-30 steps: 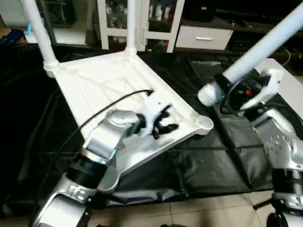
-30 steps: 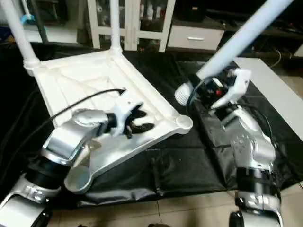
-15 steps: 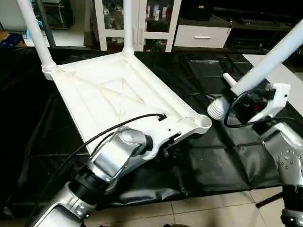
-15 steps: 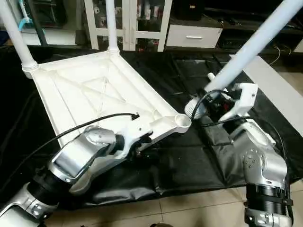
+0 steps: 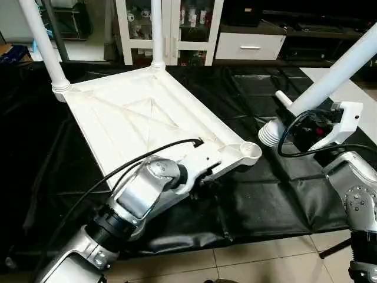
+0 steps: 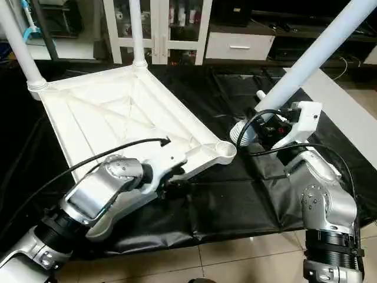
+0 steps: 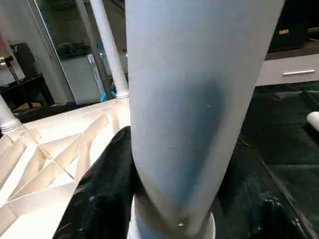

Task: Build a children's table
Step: Insert table leg to table base

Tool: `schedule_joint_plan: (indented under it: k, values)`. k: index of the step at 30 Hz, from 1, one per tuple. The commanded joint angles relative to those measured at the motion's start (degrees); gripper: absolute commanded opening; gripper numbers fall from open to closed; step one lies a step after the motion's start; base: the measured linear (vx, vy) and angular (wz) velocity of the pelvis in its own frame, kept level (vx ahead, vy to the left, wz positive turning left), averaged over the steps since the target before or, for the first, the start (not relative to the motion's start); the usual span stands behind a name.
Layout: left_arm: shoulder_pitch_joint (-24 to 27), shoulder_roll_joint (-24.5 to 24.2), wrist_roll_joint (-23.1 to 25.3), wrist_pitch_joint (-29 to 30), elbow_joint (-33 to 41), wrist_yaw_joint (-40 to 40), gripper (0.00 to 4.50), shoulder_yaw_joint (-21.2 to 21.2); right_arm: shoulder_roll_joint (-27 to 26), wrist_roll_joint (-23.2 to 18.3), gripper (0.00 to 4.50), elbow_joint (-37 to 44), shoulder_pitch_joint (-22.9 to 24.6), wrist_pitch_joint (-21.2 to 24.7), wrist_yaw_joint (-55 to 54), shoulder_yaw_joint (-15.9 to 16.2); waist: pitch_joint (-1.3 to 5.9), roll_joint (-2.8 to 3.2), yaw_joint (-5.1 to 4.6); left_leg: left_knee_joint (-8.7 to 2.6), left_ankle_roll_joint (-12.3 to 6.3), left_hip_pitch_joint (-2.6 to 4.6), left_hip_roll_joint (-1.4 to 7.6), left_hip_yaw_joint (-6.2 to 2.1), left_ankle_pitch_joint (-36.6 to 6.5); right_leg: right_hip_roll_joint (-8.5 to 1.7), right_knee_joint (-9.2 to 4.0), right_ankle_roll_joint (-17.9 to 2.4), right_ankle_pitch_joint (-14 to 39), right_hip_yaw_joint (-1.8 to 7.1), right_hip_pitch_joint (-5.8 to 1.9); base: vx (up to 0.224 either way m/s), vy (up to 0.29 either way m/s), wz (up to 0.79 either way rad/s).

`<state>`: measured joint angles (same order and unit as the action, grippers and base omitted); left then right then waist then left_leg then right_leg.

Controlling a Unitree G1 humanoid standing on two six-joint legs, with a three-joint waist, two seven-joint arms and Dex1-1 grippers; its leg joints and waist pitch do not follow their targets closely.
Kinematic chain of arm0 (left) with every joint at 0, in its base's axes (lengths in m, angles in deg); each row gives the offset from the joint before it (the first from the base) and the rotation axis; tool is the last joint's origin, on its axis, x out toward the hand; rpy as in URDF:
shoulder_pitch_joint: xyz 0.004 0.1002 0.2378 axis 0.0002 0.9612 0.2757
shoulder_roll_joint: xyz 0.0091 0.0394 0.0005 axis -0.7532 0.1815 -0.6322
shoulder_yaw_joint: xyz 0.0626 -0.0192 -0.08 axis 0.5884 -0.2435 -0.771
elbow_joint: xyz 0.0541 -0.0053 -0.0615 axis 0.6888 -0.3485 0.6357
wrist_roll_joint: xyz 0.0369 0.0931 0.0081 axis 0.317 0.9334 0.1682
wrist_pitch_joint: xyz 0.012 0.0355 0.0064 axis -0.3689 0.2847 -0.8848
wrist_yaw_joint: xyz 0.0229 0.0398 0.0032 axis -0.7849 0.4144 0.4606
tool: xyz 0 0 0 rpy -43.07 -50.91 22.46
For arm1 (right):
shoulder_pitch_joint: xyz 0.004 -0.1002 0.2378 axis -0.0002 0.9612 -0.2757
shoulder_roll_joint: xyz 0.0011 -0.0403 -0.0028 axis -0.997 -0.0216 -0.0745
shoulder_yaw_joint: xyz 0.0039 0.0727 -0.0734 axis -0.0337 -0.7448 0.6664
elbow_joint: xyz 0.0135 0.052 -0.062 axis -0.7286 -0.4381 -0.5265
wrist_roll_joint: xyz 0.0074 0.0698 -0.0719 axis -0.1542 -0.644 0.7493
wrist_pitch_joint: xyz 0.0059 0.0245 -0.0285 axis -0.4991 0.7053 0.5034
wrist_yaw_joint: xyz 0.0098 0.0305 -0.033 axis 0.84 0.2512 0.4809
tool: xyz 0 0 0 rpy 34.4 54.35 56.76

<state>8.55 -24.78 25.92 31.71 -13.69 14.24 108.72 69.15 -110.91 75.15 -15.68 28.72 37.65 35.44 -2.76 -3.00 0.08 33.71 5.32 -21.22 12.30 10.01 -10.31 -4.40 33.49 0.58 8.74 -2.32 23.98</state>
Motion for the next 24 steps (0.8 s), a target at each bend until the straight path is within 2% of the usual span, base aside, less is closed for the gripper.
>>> schedule_joint_plan:
  k: [1,6,8,9,11,13,14,16,19,20,21,24]
  values:
    - [-0.9,0.3,0.6,0.9,-0.8,0.3,1.72,0.3,0.5,0.5,1.84,1.7,0.2,0.6,-0.5,-0.5,3.85,-0.01,0.09,-3.56,-1.48,0.21,0.05,0.48,-12.8,-1.53,-3.97,-8.0,17.3,1.1,-2.65,0.0,0.0,0.0]
    - [-0.1,0.2,0.9,1.8,-1.8,0.2,2.06,1.9,0.4,0.8,1.84,1.9,0.6,0.6,-0.4,-0.2,4.2,0.19,0.42,-3.28,-2.56,0.26,0.12,0.58,-8.6,-1.57,-2.99,-10.9,9.2,1.28,-3.07,0.0,0.0,0.0]
    - [0.0,0.3,1.9,1.3,-2.2,1.5,2.11,2.1,0.4,0.9,1.84,2.0,0.7,0.6,-0.4,-0.1,4.24,0.19,0.41,-3.21,-3.15,0.18,0.15,0.6,-7.2,-1.55,-2.77,-11.7,6.9,1.29,-3.25,0.0,0.0,0.0]
    - [-0.2,-0.7,3.4,1.2,-2.3,1.4,2.25,3.8,0.4,1.0,1.84,2.0,0.8,0.5,-0.4,0.0,4.19,0.2,0.45,-3.2,-3.46,0.18,0.13,0.62,-7.1,-1.58,-2.78,-12.0,6.8,1.27,-3.31,0.0,0.0,0.0]
    - [-0.1,-1.3,3.5,1.5,-2.1,0.5,2.48,4.6,0.3,1.0,1.84,2.0,0.8,0.5,-0.5,0.1,4.14,0.19,0.47,-3.26,-3.49,0.23,0.16,0.6,-7.8,-1.7,-2.89,-11.8,8.3,1.27,-3.31,0.0,0.0,0.0]
    - [0.2,-2.2,3.7,1.5,-1.9,-0.5,2.51,5.4,0.2,1.1,1.84,2.0,0.9,0.4,-0.6,0.2,3.93,0.19,0.44,-3.39,-2.77,0.27,0.11,0.59,-9.6,-1.74,-3.25,-11.1,11.7,1.23,-3.21,0.0,0.0,0.0]
    - [0.3,-2.6,3.9,1.1,-2.1,-0.8,2.31,5.6,0.2,1.1,1.84,2.0,0.8,0.4,-0.7,0.3,3.94,0.25,0.44,-3.4,-2.54,0.31,0.11,0.57,-10.1,-1.74,-3.3,-10.8,12.6,1.23,-3.16,0.0,0.0,0.0]
    - [0.2,-3.6,4.3,-0.3,-2.8,-0.7,2.23,5.2,0.2,1.4,1.84,2.0,0.8,0.3,-0.6,0.6,3.85,0.26,0.23,-3.48,-1.81,0.26,0.08,0.48,-11.4,-1.71,-3.52,-9.8,14.6,1.2,-3.06,0.0,0.0,0.0]
    - [0.3,-8.2,3.8,-2.5,-1.5,-5.3,2.03,5.4,0.0,1.3,1.84,2.0,0.9,0.3,-0.4,0.8,3.9,0.24,0.23,-3.56,-1.33,0.2,0.06,0.37,-11.6,-1.75,-3.5,-9.4,15.2,1.17,-3.07,0.0,0.0,0.0]
    - [0.3,-8.2,3.8,-2.5,-1.5,-5.3,1.93,5.4,0.0,1.3,1.84,2.0,0.9,0.3,-0.4,0.8,3.92,0.28,0.21,-3.56,-1.26,0.23,0.05,0.38,-11.6,-1.76,-3.44,-9.4,15.1,1.19,-3.02,0.0,0.0,0.0]
    - [0.8,-11.0,2.9,-2.9,-0.2,-7.6,1.8,4.4,-0.2,1.3,1.84,2.3,1.2,0.4,-0.3,1.1,3.86,0.41,0.11,-3.59,-1.09,0.23,0.06,0.34,-11.6,-1.72,-3.33,-9.5,14.7,1.2,-2.98,0.0,0.0,0.0]
    - [1.8,-15.2,0.7,-4.1,1.4,-11.0,1.62,1.4,-0.8,1.1,1.84,3.1,2.2,0.8,-0.1,1.8,3.68,0.51,-0.14,-3.64,-0.51,0.3,-0.07,0.4,-13.1,-1.58,-3.33,-9.3,16.6,1.32,-2.75,0.0,0.0,0.0]
